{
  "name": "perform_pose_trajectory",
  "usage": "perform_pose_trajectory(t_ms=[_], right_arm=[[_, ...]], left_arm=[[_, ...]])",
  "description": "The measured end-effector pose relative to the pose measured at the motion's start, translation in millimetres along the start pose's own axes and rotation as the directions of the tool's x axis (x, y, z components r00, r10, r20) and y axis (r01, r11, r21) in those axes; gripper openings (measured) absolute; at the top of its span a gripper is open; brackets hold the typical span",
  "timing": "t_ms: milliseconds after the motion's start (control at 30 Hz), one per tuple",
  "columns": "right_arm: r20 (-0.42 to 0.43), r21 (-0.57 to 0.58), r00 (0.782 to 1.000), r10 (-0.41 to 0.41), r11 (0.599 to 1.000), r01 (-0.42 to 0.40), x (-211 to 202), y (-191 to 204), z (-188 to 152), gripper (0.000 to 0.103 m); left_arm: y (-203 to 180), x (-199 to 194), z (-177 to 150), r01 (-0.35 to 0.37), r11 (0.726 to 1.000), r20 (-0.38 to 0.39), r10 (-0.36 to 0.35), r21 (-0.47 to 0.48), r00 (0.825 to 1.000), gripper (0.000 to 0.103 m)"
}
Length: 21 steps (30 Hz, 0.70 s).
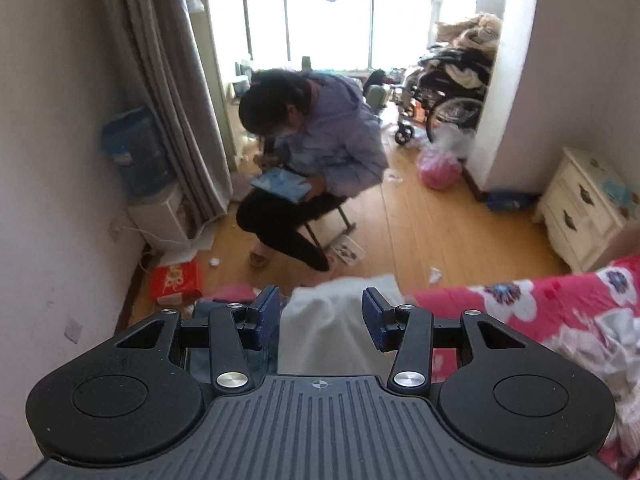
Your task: Fold clothes
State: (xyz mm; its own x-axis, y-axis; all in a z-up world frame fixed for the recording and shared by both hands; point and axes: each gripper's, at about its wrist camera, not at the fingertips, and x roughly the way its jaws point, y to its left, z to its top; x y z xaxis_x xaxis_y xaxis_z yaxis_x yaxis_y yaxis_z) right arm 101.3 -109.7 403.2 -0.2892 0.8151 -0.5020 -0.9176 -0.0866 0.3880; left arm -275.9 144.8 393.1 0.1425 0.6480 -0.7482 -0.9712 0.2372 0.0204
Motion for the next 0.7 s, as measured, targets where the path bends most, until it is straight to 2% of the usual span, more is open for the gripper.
perform_pose_trajectory(t_ms=[67,100,133,200,267,333,400,467,533,567,667,700], right_arm=[[0.014,0.088,1.000,0.019,0.996,-0.020,24,4,-26,0.026],[0.039,0.143,0.999,0.007,0.990,-0.012,34,4,-42,0.026],[0.054,0.177,0.998,-0.009,0.984,0.000,46,6,-60,0.027],[0.081,0.200,0.995,-0.059,0.979,0.042,70,7,-91,0.028],[0.103,0.271,0.992,-0.076,0.962,0.045,97,6,-126,0.032],[0.109,0.383,0.988,-0.108,0.922,0.058,126,6,-168,0.035],[0.070,0.473,0.990,-0.124,0.878,0.076,160,6,-208,0.037],[0.030,0.556,0.991,-0.131,0.826,0.092,191,1,-238,0.040],[-0.002,0.648,0.992,-0.123,0.756,0.095,223,-6,-270,0.043],[-0.009,0.683,0.993,-0.118,0.725,0.092,236,-9,-283,0.043],[-0.024,0.769,0.994,-0.108,0.633,0.087,281,-15,-313,0.050],[-0.026,0.793,0.995,-0.098,0.604,0.080,299,-17,-318,0.050]], left_arm=[[14,1,-20,0.035,0.998,0.057,-0.032,-0.057,0.998,0.056],[22,5,-35,0.085,0.990,0.093,-0.075,-0.109,0.993,0.056],[31,13,-54,0.132,0.976,0.128,-0.111,-0.170,0.985,0.057],[49,41,-95,0.158,0.945,0.141,-0.122,-0.286,0.983,0.057],[65,91,-131,0.156,0.925,0.055,-0.146,-0.345,0.988,0.057],[81,150,-154,0.189,0.918,-0.038,-0.216,-0.350,0.976,0.056],[94,196,-172,0.210,0.920,-0.097,-0.255,-0.332,0.962,0.054],[106,233,-187,0.261,0.915,-0.150,-0.317,-0.307,0.936,0.054],[114,254,-203,0.328,0.899,-0.180,-0.388,-0.289,0.904,0.055],[117,261,-213,0.358,0.889,-0.199,-0.421,-0.286,0.885,0.055],[130,281,-237,0.450,0.833,-0.254,-0.534,-0.322,0.806,0.056],[133,289,-241,0.467,0.820,-0.253,-0.554,-0.332,0.793,0.056]])
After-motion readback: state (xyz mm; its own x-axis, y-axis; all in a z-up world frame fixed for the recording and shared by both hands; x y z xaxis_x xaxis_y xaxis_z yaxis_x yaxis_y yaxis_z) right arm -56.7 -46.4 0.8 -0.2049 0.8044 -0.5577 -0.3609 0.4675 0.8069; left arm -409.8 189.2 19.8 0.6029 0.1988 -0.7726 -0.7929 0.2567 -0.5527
